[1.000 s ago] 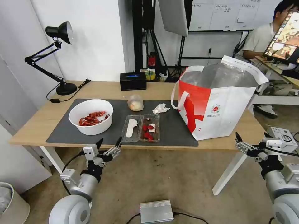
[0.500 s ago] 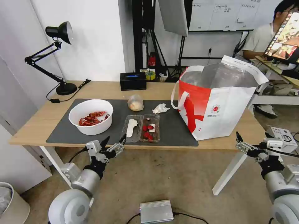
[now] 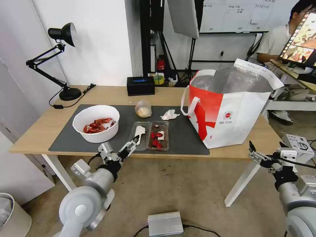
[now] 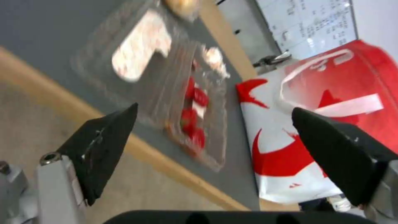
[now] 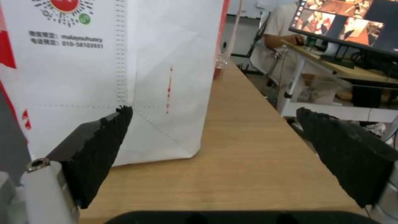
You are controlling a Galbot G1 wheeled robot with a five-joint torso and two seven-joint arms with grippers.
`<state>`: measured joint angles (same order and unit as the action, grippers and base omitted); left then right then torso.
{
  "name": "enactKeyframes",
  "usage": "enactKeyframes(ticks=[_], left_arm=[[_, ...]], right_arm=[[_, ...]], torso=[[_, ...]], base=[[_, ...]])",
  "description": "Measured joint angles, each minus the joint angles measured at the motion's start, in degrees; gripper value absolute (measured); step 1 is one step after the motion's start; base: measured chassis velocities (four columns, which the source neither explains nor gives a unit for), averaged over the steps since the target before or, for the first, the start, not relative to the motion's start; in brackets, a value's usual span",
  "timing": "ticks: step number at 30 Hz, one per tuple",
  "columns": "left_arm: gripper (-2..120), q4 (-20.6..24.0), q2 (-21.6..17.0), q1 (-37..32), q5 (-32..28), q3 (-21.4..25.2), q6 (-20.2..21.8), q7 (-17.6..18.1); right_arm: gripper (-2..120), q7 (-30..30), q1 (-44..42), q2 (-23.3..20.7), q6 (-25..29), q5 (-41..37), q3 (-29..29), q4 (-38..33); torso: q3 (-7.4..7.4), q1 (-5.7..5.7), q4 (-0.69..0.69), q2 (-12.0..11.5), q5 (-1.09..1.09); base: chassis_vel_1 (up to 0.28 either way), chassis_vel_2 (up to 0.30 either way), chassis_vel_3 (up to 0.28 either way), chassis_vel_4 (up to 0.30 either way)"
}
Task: Pick up the trash from the table and place it into the takeout bag.
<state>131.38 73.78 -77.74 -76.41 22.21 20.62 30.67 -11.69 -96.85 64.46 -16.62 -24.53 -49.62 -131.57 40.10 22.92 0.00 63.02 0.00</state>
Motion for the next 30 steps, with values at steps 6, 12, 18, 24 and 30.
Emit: enactKeyframes(ticks=[6,12,18,24,30], left_arm=[[100,-0.9,3.5,2.6,-1.4,-4.4,-1.0,6.8],[100,-3.1,5.0,6.2,-2.7,-5.3,-2.1,10.8],[100,-4.3,5.7,8.7,-3.9,-5.8,-2.0,13.4],[100,-5.7,5.7,9.4,-4.3,-5.8,-1.6,14.2],[100,-7.2,6.3,9.8,-4.0,-6.0,-1.6,14.5]], right_arm=[[100,-0.5,0.3,-0.2,0.0,0.3,0.4,0.8],[100,-0.8,0.0,0.5,0.0,1.1,1.1,1.1],[100,-0.9,-0.5,0.6,0.1,1.3,0.9,1.0],[100,-0.9,-0.6,0.9,0.2,1.5,0.8,1.1],[100,-1.0,-0.5,0.9,0.4,1.6,1.0,1.5]], torso=[[0.0,0.0,0.0,0.0,0.01],[0.0,0.0,0.0,0.0,0.01],[0.0,0.0,0.0,0.0,0.0],[0.0,0.0,0.0,0.0,0.0],[0.01,0.0,0.0,0.0,0.0]], base=[[0.0,0.0,0.0,0.0],[0.0,0.0,0.0,0.0],[0.0,0.0,0.0,0.0],[0.0,0.0,0.0,0.0],[0.0,0.0,0.0,0.0]])
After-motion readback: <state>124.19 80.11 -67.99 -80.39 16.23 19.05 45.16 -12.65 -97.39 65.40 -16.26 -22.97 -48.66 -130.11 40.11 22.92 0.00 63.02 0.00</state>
